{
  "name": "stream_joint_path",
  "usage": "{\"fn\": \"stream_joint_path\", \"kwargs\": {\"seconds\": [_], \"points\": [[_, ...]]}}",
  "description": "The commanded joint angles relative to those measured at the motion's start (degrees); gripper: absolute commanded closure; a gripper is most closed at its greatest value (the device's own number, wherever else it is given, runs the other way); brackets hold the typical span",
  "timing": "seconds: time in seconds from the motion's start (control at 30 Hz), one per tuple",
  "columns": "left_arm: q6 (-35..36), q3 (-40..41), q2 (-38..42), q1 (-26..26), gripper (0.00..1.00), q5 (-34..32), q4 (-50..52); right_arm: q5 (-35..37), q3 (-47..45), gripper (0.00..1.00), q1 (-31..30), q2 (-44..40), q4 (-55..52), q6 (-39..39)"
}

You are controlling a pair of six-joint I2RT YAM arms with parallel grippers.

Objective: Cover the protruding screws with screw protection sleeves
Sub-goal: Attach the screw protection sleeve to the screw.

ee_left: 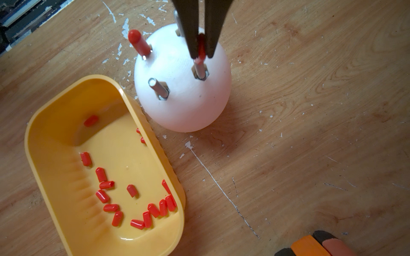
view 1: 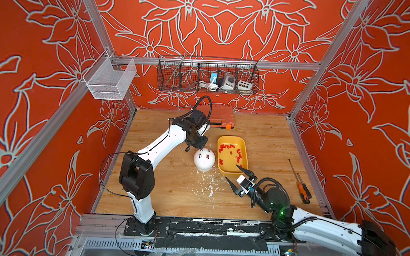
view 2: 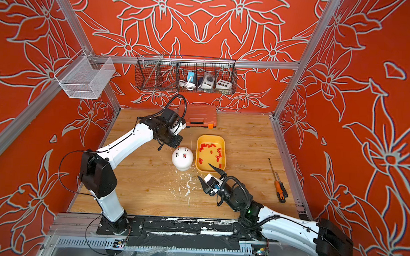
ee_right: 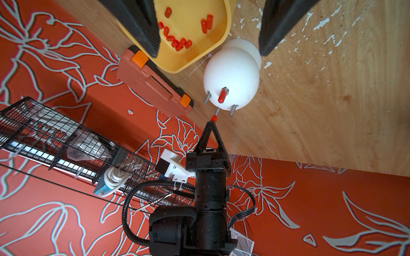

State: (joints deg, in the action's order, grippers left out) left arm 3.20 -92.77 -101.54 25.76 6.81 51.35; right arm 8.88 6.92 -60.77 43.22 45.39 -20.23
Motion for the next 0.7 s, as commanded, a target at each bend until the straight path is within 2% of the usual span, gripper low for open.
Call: {"fn": "stream_joint_path", "kwargs": {"seconds": [0.0,0.23,0.67], "points": [[0.9,0.5,-0.8,-0.3,1.00,0.0,0.3,-1.2,-0.2,0.28,0.1,-0.7,0.4,-0.7],[0.8,0.6,-1.3,-0.4,1.00,-1.9,1.2,-1.1,-0.2,0.28,0.0,-0.7,0.4,-0.6],[-0.1,1.0,-0.5,-0.3,1.00,2.6,1.6,-1.2,-0.1,0.28,0.0,-0.4,0.5,-0.5]]}}
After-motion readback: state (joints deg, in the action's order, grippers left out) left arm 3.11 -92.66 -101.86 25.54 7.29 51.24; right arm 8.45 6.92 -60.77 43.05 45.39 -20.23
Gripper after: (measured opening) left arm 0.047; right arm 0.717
